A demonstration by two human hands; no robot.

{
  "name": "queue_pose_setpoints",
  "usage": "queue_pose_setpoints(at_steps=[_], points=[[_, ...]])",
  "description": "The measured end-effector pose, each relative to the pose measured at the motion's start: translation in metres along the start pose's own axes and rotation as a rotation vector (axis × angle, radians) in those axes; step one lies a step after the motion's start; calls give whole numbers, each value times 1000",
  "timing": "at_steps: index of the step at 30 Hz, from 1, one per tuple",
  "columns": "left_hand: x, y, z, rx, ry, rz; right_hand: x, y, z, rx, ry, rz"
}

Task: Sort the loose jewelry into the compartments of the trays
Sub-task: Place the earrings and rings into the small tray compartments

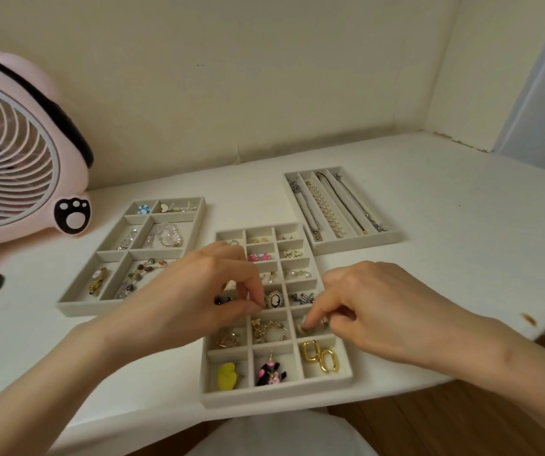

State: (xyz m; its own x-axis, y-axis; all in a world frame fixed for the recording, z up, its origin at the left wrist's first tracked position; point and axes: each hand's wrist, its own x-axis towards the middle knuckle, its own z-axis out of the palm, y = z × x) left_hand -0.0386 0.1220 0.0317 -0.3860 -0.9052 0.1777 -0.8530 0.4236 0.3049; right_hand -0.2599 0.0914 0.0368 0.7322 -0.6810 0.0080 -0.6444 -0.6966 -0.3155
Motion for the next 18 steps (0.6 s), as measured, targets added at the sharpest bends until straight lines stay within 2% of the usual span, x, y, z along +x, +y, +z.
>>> queue_pose_setpoints(at_steps=[6, 13, 18], points=[[-6, -7, -1, 6, -17, 29, 9, -9, -4, 72, 47, -19], [-3, -9, 8, 26, -85, 71, 28, -15, 6, 87, 21, -45], [-1, -12, 3, 18, -99, 104, 35, -10, 5, 288, 39, -6]])
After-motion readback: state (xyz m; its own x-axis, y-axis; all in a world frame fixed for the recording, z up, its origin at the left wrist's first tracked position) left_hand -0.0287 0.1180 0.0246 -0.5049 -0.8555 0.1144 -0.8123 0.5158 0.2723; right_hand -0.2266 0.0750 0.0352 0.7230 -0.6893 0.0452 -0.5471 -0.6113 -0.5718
